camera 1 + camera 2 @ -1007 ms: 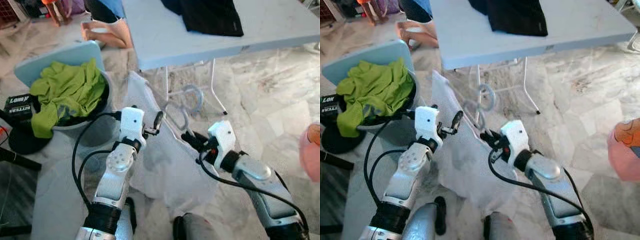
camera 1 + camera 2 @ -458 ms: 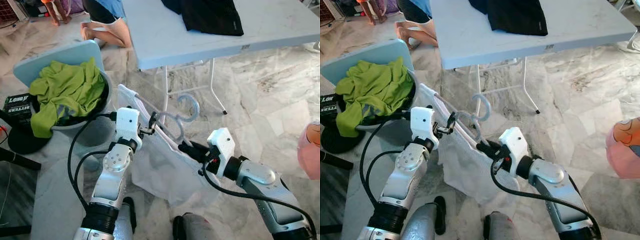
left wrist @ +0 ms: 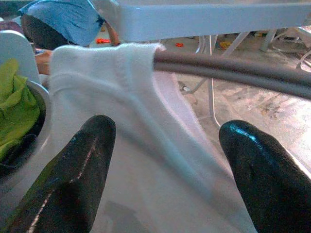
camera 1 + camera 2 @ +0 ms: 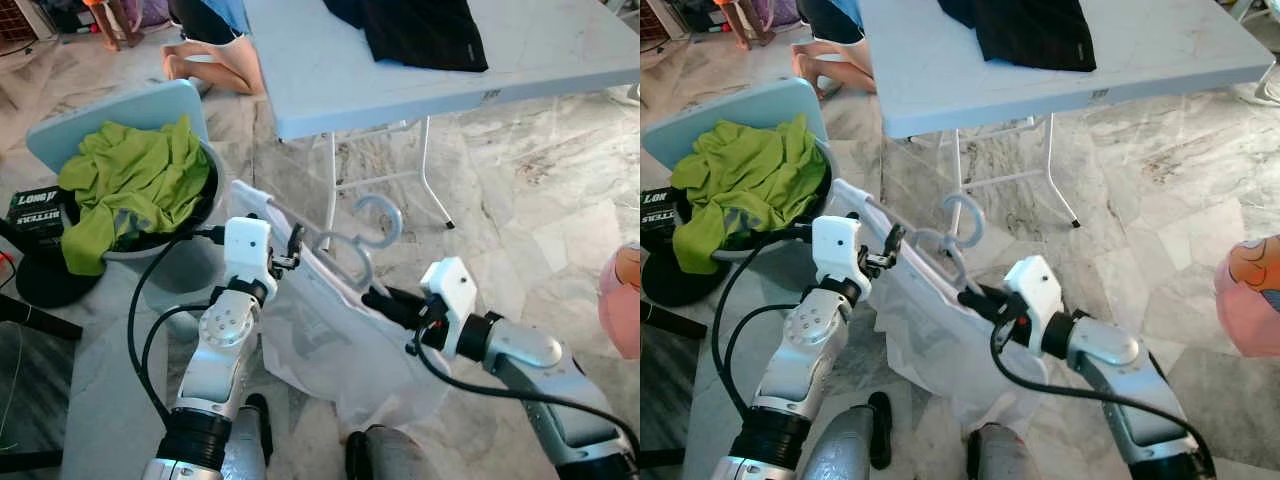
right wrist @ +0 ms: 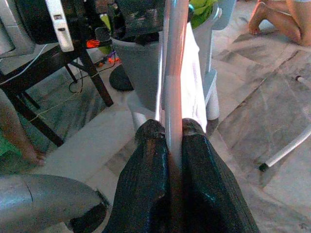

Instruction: Hang hanger

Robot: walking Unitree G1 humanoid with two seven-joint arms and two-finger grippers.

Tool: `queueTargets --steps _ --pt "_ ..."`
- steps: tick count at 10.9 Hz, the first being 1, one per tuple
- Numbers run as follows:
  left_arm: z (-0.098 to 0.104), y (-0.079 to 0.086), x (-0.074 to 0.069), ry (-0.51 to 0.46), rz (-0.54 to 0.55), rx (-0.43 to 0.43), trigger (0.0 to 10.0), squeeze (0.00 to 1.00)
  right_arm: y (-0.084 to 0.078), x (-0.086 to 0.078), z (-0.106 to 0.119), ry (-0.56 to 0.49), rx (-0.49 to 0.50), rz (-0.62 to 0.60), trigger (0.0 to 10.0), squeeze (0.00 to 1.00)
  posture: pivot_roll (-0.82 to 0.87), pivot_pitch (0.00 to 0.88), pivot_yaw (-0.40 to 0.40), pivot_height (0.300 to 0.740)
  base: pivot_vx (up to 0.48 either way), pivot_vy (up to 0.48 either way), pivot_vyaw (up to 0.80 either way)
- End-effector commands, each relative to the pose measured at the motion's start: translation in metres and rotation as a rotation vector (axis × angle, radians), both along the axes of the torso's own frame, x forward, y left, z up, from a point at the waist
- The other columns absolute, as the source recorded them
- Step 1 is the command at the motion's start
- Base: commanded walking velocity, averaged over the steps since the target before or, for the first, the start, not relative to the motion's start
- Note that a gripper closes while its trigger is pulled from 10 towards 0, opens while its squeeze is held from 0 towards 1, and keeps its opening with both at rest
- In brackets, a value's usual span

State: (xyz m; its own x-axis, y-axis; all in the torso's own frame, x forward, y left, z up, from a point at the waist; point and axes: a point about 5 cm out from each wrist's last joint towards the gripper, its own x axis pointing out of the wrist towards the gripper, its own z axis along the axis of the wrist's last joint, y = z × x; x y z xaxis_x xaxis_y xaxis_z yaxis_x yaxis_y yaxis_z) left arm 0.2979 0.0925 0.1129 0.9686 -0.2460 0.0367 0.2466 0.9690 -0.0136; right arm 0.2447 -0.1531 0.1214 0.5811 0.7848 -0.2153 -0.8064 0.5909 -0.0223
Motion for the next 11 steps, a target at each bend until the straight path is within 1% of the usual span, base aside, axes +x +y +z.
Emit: queueTargets --steps 1,3,6,8,9,10,11 --pt "-0.005 0.002 -0.002 0.011 0.017 0.020 0.0 0.00 -0.002 0.003 0.008 -0.049 0.014 -0.005 10.0 0.00 -0.07 0.216 -0.042 0.740 0.000 0.000 0.00" --pt "-0.007 0.009 -0.001 0.022 0.046 0.037 0.0 0.00 -0.003 0.006 0.009 -0.064 0.018 -0.028 10.0 0.00 -0.07 0.217 -0.041 0.740 0.000 0.000 0.00" --pt "-0.013 0.010 -0.002 0.040 0.044 0.048 0.0 0.00 -0.003 0.006 0.010 -0.068 0.019 -0.028 10.0 0.00 -0.07 0.218 -0.041 0.740 0.000 0.000 0.00" --pt "-0.015 0.010 -0.001 0.051 0.046 0.059 0.0 0.00 0.000 0.005 0.012 -0.067 0.030 -0.010 10.0 0.00 -0.07 0.217 -0.043 0.740 0.000 0.000 0.00" --pt "-0.016 0.010 0.000 0.054 0.050 0.061 0.0 0.00 0.002 0.003 0.013 -0.065 0.041 0.008 10.0 0.00 -0.07 0.216 -0.043 0.740 0.000 0.000 0.00" --pt "-0.017 0.010 0.001 0.061 0.053 0.066 0.0 0.00 0.005 -0.001 0.016 -0.050 0.061 0.052 10.0 0.00 -0.07 0.216 -0.044 0.740 0.000 0.000 0.00" --pt "-0.017 0.010 0.001 0.059 0.055 0.072 0.0 0.00 0.006 -0.003 0.016 -0.045 0.061 0.063 10.0 0.00 -0.07 0.216 -0.044 0.740 0.000 0.000 0.00"
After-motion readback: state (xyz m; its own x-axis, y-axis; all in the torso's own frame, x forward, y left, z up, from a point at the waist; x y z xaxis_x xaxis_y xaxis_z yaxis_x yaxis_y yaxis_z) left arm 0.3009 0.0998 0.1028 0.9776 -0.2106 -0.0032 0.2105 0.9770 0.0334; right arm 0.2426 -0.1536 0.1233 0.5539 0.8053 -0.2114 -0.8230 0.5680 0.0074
